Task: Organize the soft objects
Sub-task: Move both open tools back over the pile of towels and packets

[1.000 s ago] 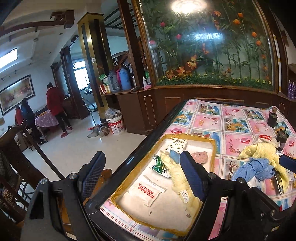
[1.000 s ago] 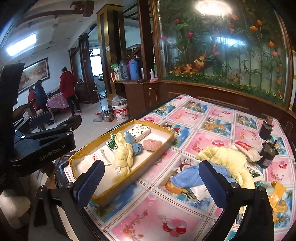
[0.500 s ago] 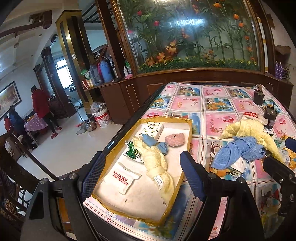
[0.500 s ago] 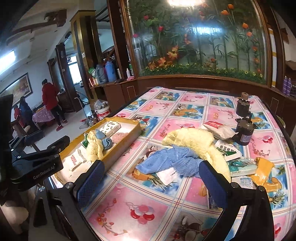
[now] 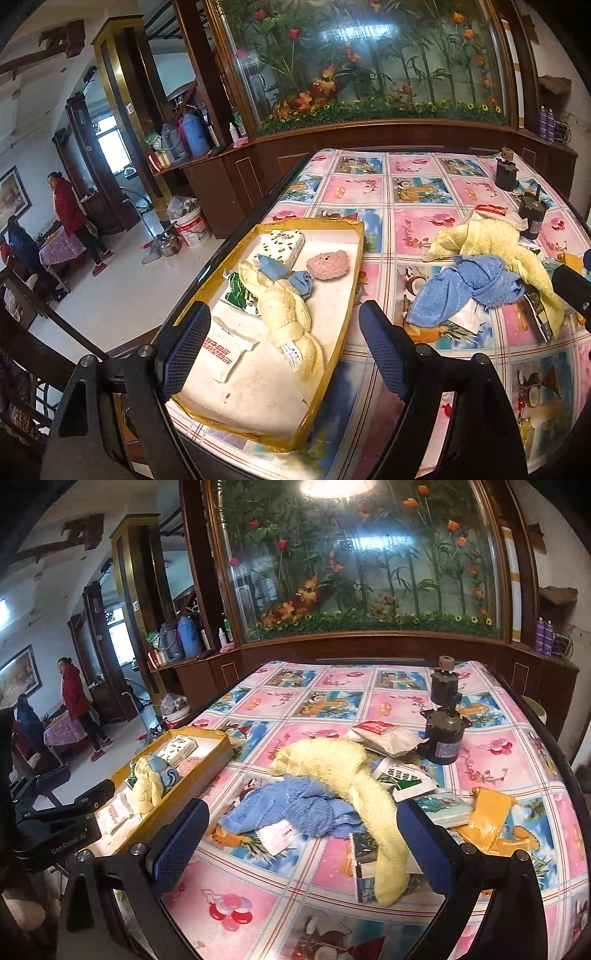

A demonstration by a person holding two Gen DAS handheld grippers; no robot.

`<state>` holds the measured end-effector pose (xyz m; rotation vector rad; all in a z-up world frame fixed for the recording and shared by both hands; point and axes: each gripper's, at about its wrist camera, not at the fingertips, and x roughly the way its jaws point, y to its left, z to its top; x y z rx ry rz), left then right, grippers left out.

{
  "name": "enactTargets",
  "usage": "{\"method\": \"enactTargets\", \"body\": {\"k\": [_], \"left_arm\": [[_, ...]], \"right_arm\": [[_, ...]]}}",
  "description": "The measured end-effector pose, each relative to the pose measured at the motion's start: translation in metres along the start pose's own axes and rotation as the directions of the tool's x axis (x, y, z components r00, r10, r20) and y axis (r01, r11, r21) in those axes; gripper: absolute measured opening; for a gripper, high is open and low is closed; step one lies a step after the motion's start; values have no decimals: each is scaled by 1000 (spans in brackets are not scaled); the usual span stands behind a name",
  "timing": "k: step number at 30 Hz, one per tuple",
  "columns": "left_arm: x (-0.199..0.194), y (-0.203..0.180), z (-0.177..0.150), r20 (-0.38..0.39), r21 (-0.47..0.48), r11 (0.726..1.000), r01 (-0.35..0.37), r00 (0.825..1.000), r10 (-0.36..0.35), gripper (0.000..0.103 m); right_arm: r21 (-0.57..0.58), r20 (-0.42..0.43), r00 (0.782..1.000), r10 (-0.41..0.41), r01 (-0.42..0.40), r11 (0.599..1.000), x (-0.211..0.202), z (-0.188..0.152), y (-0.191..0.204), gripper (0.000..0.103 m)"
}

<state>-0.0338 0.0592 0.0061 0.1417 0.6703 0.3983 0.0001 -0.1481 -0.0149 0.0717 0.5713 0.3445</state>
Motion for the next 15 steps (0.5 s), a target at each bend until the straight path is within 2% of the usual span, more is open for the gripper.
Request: {"method": "enactTargets", "body": {"k": [11, 15], "left_arm": [[20, -17, -2, -59, 19, 999, 42, 997, -41, 83], [31, -21, 0, -106, -12, 990, 140, 984, -140, 83]], "right_arm": [[45, -29, 998, -56, 57, 997, 8, -1, -40, 103], [73, -44, 995, -87, 90, 993, 7, 0, -69, 103]]}}
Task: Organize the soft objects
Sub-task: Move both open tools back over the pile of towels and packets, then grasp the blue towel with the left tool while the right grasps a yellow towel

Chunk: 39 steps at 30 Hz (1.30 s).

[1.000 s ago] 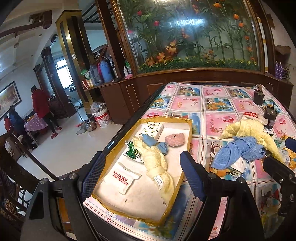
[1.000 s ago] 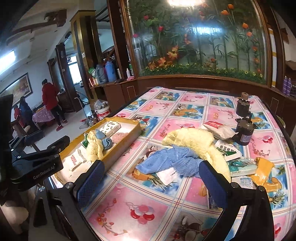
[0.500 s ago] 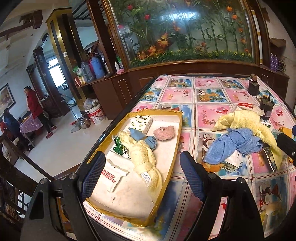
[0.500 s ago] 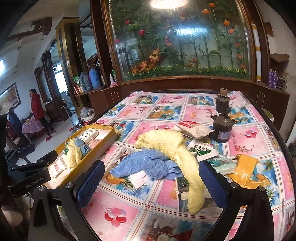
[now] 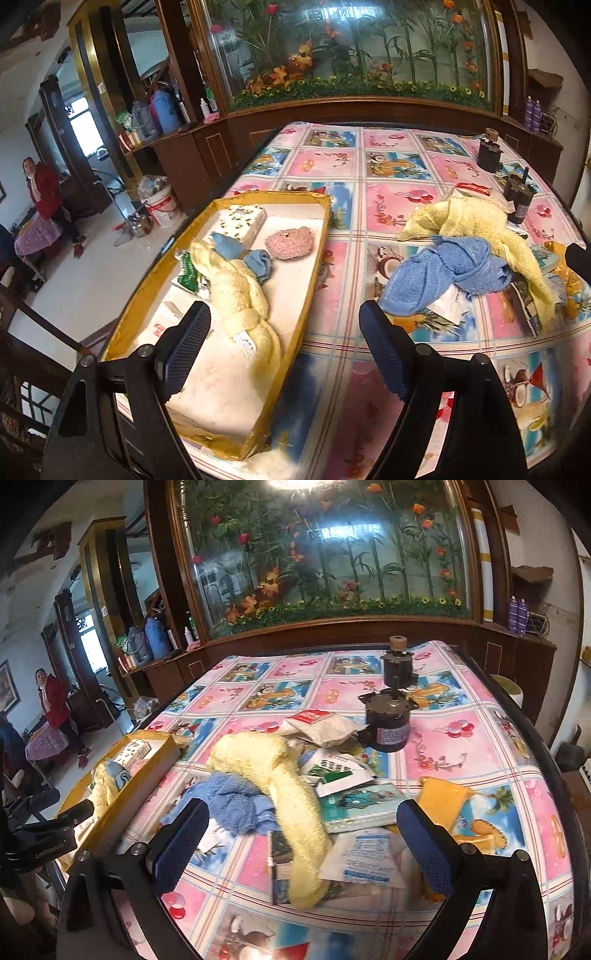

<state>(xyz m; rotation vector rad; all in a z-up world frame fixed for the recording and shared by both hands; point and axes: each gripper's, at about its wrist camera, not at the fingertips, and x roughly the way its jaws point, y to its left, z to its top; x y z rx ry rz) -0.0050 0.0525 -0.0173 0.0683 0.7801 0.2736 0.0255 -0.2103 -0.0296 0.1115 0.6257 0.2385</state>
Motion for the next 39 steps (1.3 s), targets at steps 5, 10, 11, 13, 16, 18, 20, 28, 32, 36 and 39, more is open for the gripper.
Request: {"method": "enactTargets", "body": {"k": [5, 10, 11, 13, 16, 18, 20, 28, 32, 36, 39], "left_arm": [[22, -13, 5, -69, -35, 976, 216, 973, -218, 83], [49, -46, 11, -141, -38, 929, 368, 918, -369, 83], [51, -52, 13, -146, -30, 921, 388, 910, -388, 83], [56, -63, 20, -154, -19, 904, 426, 893, -424, 83], [68, -80, 31, -183, -33, 868, 496, 850, -493, 83], [73, -94, 37, -184, -27, 851, 525, 834, -520, 83], [75, -109, 42, -182, 10, 843, 538, 830, -528, 83], [86, -154, 41, -186, 193, 855, 482, 873, -450, 79], [78, -139, 42, -177, 150, 822, 550, 833, -525, 50], [66, -121, 41, -146, 104, 816, 568, 821, -552, 50], [52, -103, 38, -122, 71, 812, 580, 813, -570, 50]], "right_arm": [[81, -25, 996, -86, 88, 993, 0, 1, -55, 103], [155, -66, 993, -99, 108, 982, 4, -5, -91, 103], [163, -74, 993, -93, 104, 981, 6, -6, -94, 103], [170, -82, 993, -80, 93, 981, 9, -6, -96, 103], [171, -91, 993, -74, 89, 981, 15, -7, -96, 103], [172, -99, 993, -66, 83, 982, 19, -7, -95, 103], [175, -102, 993, -60, 77, 981, 20, -7, -96, 103], [249, -76, 993, -93, 109, 962, -2, -1, -134, 103], [265, -84, 995, -51, 71, 962, -3, 2, -136, 103], [198, -98, 993, 65, -45, 979, 13, 16, -97, 103], [119, -125, 980, 153, -138, 983, 34, 30, -55, 103]]}}
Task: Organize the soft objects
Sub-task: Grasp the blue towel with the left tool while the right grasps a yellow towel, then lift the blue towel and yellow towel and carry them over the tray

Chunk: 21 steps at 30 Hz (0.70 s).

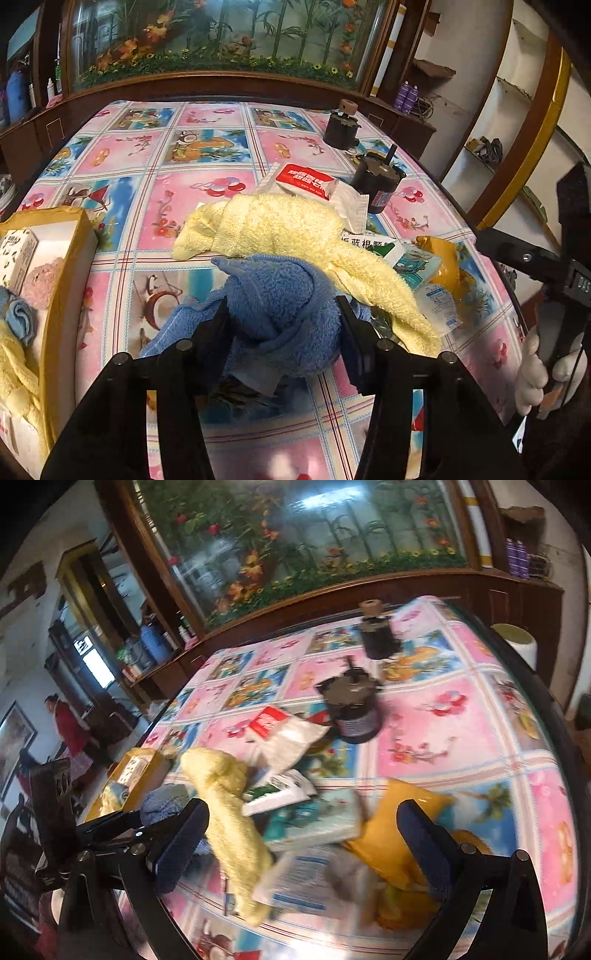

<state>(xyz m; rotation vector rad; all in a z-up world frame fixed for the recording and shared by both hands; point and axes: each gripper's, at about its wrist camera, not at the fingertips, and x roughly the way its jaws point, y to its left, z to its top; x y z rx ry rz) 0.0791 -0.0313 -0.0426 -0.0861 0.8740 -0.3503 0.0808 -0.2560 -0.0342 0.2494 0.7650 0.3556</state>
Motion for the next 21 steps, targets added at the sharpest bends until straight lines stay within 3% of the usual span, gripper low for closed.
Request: {"method": "enactTargets", "body": {"k": [5, 9, 10, 11, 13, 14, 21], "left_arm": [[-18, 13, -17, -30, -41, 999, 6, 1000, -7, 50], [-26, 29, -34, -43, -96, 995, 36, 998, -40, 50], [-28, 32, -37, -41, -107, 993, 40, 998, -45, 50], [-30, 35, -40, -38, -119, 992, 44, 998, -49, 50], [-35, 40, -44, -25, -131, 990, 49, 998, -53, 50], [-38, 42, -45, -15, -137, 989, 51, 998, -53, 50], [-90, 62, -42, 115, -173, 982, 82, 991, -62, 51]], "right_arm": [[-199, -94, 994, 48, -66, 978, 51, 12, 70, 102], [-298, -176, 984, 30, -83, 951, 92, 9, 110, 100], [-312, -194, 981, 23, -84, 946, 102, 7, 116, 91], [-316, -218, 976, 21, -91, 944, 111, 6, 121, 66], [-276, -303, 950, 71, -158, 948, 128, 2, 123, 37], [-254, -316, 945, 88, -174, 951, 131, 0, 124, 37], [-240, -202, 973, 109, -158, 958, 80, 10, 133, 36]]}}
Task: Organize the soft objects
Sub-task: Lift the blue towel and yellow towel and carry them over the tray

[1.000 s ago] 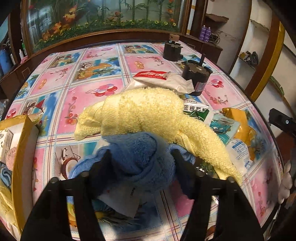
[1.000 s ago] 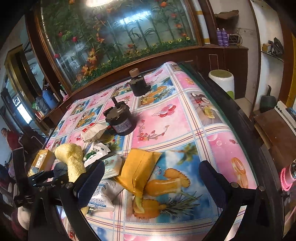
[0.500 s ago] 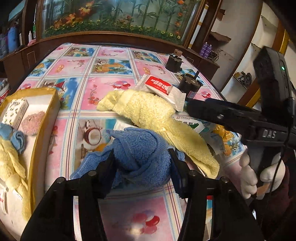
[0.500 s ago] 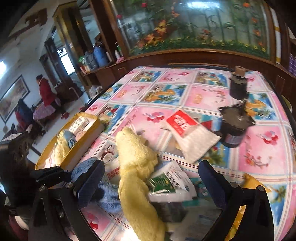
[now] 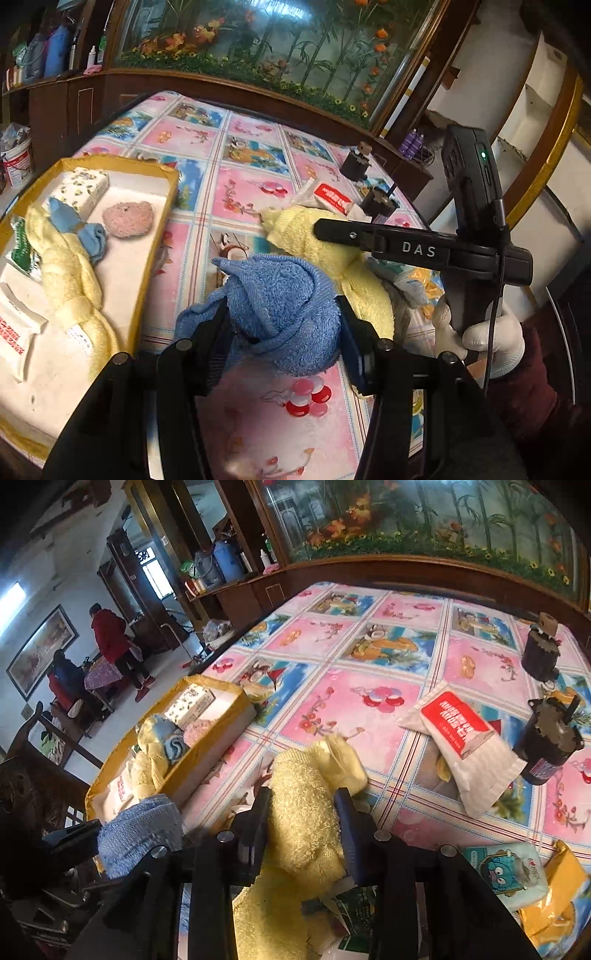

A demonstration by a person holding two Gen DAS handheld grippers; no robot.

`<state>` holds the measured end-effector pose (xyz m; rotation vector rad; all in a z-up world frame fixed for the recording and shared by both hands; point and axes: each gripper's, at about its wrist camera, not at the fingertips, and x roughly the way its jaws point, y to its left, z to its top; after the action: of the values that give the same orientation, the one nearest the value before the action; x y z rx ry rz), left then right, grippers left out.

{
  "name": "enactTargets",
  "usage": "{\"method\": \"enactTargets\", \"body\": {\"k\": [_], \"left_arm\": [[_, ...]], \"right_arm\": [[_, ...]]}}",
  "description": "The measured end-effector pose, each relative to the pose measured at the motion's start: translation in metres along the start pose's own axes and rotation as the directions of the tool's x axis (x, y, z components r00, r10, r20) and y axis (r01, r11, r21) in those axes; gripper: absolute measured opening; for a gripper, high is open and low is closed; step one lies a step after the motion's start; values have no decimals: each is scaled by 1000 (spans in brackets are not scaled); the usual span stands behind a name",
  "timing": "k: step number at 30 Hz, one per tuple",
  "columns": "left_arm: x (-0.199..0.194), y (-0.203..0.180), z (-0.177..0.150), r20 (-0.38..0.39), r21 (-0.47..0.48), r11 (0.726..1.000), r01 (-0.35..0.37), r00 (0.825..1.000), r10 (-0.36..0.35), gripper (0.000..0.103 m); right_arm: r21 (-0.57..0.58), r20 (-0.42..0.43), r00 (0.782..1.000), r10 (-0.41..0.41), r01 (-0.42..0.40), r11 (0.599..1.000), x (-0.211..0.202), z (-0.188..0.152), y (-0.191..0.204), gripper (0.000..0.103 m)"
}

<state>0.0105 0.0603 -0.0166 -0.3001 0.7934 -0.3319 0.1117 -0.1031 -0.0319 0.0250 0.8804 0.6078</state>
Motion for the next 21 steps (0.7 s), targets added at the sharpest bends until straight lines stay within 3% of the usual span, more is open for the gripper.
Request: {"method": "enactTargets", "body": {"k": [6, 11, 16, 21], "left_arm": [[-82, 23, 21, 158, -24, 1000, 15, 987, -11, 51], [-135, 46, 37, 246, -3, 995, -99, 964, 96, 51], [-153, 73, 42, 260, 6, 981, -193, 948, 184, 51], [-131, 97, 33, 179, 38, 970, -239, 957, 229, 51]], "right_arm": [[-3, 148, 987, 65, -66, 998, -62, 24, 28, 36], [-24, 203, 964, 170, -169, 985, -87, 50, 65, 36], [-18, 185, 949, 254, -255, 967, -70, 73, 103, 36], [26, 141, 948, 285, -291, 956, -26, 85, 128, 36]]}}
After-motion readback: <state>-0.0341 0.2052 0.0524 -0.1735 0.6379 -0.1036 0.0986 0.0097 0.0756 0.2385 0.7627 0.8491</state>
